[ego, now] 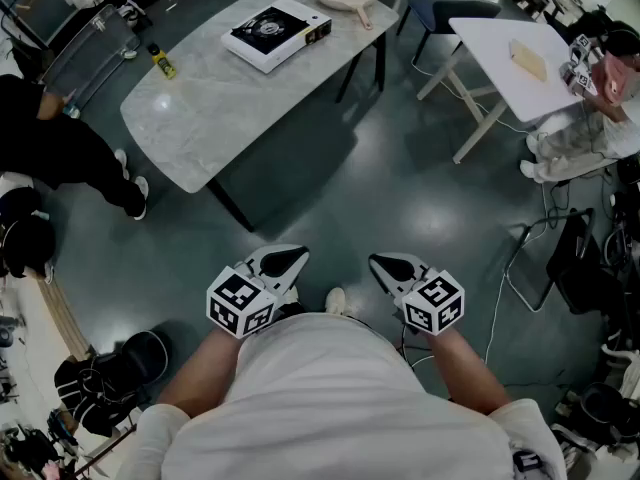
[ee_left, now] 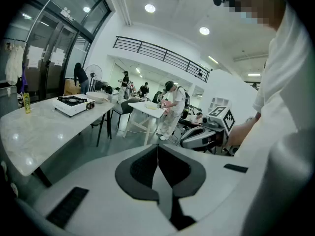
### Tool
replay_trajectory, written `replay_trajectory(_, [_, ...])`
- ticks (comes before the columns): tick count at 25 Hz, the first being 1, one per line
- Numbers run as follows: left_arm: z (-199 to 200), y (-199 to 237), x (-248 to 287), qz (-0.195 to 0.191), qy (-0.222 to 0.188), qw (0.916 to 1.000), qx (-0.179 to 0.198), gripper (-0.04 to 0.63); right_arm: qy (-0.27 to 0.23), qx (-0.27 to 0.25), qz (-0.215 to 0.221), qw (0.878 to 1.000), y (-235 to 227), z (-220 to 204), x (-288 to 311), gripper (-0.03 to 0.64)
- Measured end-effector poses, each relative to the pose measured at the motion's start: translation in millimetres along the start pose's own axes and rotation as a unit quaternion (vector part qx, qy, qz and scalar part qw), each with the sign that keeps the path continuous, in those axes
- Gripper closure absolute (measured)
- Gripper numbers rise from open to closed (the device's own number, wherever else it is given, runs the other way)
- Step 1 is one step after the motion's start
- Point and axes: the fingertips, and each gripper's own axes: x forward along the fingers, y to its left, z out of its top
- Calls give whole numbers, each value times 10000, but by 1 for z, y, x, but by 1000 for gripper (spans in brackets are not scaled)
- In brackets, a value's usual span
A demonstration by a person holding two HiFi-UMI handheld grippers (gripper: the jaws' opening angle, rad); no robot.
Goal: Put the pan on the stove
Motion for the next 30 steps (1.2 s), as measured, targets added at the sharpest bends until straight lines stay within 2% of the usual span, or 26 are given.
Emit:
replay_trajectory(4, [10,-3,19,39,-130,9999,14,577,-46,-50,-88,9999,-21,-1,-12,612])
replay_trajectory(7, [15,-5,31,-89,-142,9999,-27,577,-47,4,-151,9999,-35,-1,-15,612])
replay_trajectory(11, [18,11,44,-275,38,9994,226,575,-75,177,-228,9996,-58,5,-5,612])
replay_trajectory(15, [36,50,65,-402,-46,9988,267,575,-116,415,-152,9990,-86,27,18,609])
replay_trajectory(18, [61,89,87,-514,-228,9983,181,575,-43,390,-269,9989,-116,52,37,609])
replay_trajectory(24, [132,177,120,-659,-525,9963,196,575,66,231,-564,9981,-177,138,79,575])
replay_trajectory(28, [152,233,132,-708,-462,9959,319,575,-56,379,-658,9971,-218,185,118,575])
replay_trajectory(30, [159,257,136,-664,-449,9965,255,575,-66,454,-643,9969,-234,202,137,575])
